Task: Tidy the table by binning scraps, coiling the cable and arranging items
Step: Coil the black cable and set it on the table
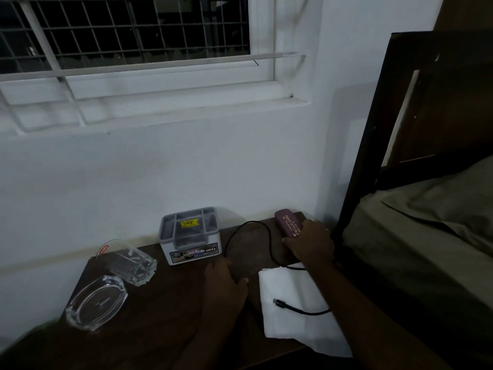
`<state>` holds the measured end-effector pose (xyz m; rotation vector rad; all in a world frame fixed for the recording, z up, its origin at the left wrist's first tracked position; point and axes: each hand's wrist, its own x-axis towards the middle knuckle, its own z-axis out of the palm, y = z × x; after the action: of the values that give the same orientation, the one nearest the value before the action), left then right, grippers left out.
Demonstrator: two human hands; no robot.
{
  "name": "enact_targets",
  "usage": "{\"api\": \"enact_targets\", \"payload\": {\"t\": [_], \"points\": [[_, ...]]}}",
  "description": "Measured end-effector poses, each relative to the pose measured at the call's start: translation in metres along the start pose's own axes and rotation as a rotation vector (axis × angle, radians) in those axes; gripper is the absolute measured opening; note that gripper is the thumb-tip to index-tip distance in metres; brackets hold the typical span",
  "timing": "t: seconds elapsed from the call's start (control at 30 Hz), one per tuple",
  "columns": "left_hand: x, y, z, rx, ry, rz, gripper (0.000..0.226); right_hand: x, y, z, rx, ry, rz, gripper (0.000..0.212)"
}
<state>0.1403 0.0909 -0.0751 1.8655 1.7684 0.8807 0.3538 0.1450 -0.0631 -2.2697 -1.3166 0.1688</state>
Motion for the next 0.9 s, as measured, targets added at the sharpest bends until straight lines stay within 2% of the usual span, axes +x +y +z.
{"api": "enact_targets", "payload": {"t": [0.1, 0.17, 0.27, 0.37, 0.43, 0.5, 0.6, 0.73, 0.77, 0.83, 0.9], "points": [[0.002, -0.001, -0.006, -0.059, 0.021, -0.016, 0.029, -0.002, -0.002, -0.003, -0.001, -0.001, -0.011, 0.082], [0.002, 0.003, -0.012, -0.14, 0.047, -0.044, 0.029, -0.007, -0.007, -0.008, 0.005, 0.052, -0.123, 0.078], [0.007, 0.019, -0.022, -0.309, 0.08, -0.083, 0.038, -0.019, -0.023, -0.021, 0.133, 0.099, -0.475, 0.05], [0.022, 0.037, -0.039, -0.423, 0.116, 0.005, 0.031, -0.037, -0.054, -0.039, 0.325, -0.082, -0.849, 0.041], [0.035, 0.048, -0.054, -0.474, 0.117, 0.048, 0.026, -0.045, -0.077, -0.045, 0.366, -0.193, -1.027, 0.039], [0.044, 0.055, -0.071, -0.5, 0.143, 0.065, 0.026, -0.046, -0.096, -0.052, 0.396, -0.225, -1.024, 0.039], [0.048, 0.057, -0.093, -0.464, 0.203, 0.127, 0.026, -0.039, -0.115, -0.066, 0.395, -0.157, -0.993, 0.04], [0.051, 0.051, -0.118, -0.372, 0.215, 0.136, 0.01, -0.031, -0.146, -0.081, 0.345, -0.123, -1.084, 0.025], [0.052, 0.05, -0.125, -0.34, 0.171, 0.108, 0.006, -0.029, -0.153, -0.084, 0.364, -0.107, -1.096, 0.023], [0.05, 0.047, -0.138, -0.383, 0.028, 0.057, 0.021, -0.025, -0.167, -0.09, 0.441, -0.074, -1.09, 0.018], [0.045, 0.048, -0.153, -0.689, -0.173, -0.004, 0.034, -0.02, -0.182, -0.094, 0.491, -0.026, -1.075, 0.012]]}}
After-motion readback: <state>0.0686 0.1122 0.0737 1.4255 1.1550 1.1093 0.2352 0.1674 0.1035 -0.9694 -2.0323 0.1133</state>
